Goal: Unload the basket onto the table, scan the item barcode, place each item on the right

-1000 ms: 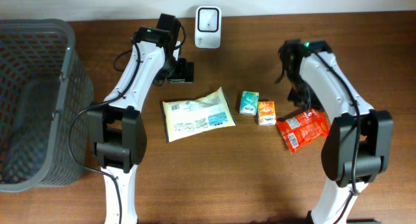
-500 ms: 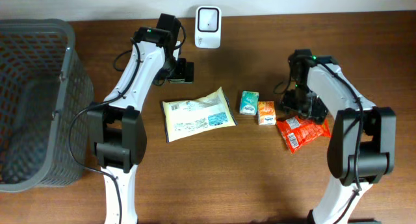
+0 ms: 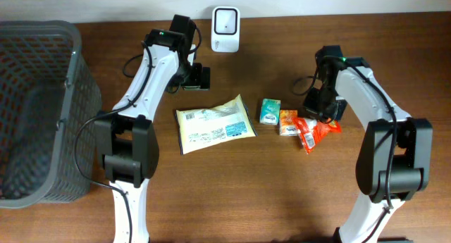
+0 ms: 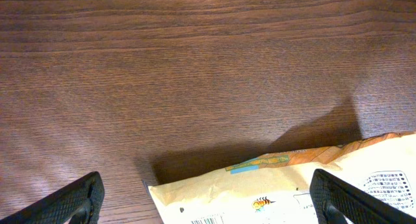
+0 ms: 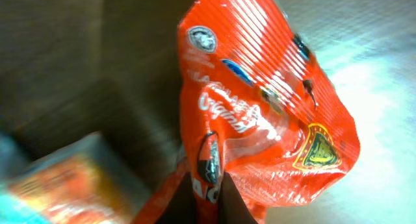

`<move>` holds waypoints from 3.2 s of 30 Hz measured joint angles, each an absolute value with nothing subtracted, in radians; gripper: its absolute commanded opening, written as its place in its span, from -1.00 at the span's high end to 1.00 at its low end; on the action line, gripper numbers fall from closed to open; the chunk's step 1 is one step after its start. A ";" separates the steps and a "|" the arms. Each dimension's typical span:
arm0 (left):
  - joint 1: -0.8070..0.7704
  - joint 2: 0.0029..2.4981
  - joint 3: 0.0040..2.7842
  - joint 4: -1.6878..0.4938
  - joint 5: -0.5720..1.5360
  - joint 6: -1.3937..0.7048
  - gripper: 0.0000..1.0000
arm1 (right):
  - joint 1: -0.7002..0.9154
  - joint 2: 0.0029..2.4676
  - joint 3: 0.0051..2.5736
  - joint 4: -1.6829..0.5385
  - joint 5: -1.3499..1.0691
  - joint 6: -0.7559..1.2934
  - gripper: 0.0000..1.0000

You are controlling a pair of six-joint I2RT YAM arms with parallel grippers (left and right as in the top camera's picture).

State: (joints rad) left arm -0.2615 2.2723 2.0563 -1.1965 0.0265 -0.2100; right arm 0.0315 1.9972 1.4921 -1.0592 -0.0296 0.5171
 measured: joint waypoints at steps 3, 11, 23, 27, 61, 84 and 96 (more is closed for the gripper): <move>-0.262 2.272 2.056 -1.196 0.027 -0.210 -0.99 | 0.003 1.998 1.533 -0.992 -0.238 0.381 0.92; -0.262 2.272 2.056 -1.196 0.027 -0.210 -0.99 | -0.253 2.000 1.500 -0.749 -0.867 0.150 0.92; -0.262 2.272 2.056 -1.197 0.027 -0.210 -0.98 | -0.549 2.007 1.250 -0.952 -0.764 0.154 0.22; -0.262 2.272 2.056 -1.197 0.027 -0.210 -0.99 | -0.547 1.993 1.508 -1.296 -0.476 0.141 -0.44; -0.262 2.272 2.056 -1.198 0.027 -0.210 -0.98 | 0.028 1.984 1.468 -0.244 -0.413 0.357 0.92; -0.262 2.272 2.056 -1.196 0.027 -0.210 -0.99 | 0.345 2.391 1.868 0.213 -0.053 0.722 0.91; -0.262 2.272 2.056 -1.196 0.027 -0.210 -0.99 | -0.148 2.209 2.001 -0.640 -0.069 0.650 0.92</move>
